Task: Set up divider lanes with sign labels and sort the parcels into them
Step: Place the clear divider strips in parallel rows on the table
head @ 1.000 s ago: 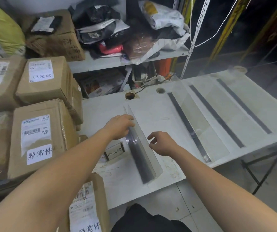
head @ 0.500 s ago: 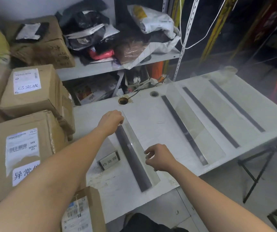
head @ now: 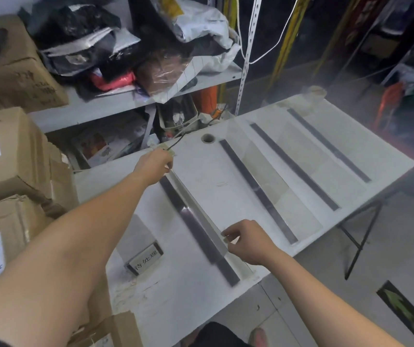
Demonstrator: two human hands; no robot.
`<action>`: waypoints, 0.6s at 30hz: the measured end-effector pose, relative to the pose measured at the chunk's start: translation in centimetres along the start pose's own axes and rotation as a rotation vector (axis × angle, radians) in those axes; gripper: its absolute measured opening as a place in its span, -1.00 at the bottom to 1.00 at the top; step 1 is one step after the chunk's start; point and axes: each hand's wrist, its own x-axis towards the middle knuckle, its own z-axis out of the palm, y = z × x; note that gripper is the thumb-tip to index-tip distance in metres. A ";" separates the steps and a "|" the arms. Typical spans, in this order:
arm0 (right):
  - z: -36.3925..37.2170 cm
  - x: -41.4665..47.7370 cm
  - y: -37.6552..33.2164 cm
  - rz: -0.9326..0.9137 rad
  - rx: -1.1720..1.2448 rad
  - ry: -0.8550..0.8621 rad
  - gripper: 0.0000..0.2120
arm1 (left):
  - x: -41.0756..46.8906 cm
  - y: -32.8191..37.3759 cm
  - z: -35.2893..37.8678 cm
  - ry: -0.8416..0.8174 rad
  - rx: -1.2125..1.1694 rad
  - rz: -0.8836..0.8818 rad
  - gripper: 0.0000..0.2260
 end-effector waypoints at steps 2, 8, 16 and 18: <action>-0.1 0.0 0.3 0.005 -0.002 0.006 -0.73 | 1.1 -0.1 -0.1 0.006 -0.028 -0.008 -0.93; -0.1 0.9 0.4 0.021 0.032 0.036 -0.69 | 3.5 -0.7 -0.2 -0.036 -0.078 -0.028 -0.90; -0.6 1.7 1.2 0.030 0.028 0.110 -0.70 | 6.0 0.0 0.2 -0.062 -0.032 0.018 -0.86; -0.5 1.8 1.5 0.038 0.040 0.119 -0.70 | 6.6 0.3 0.4 -0.057 -0.033 0.033 -0.86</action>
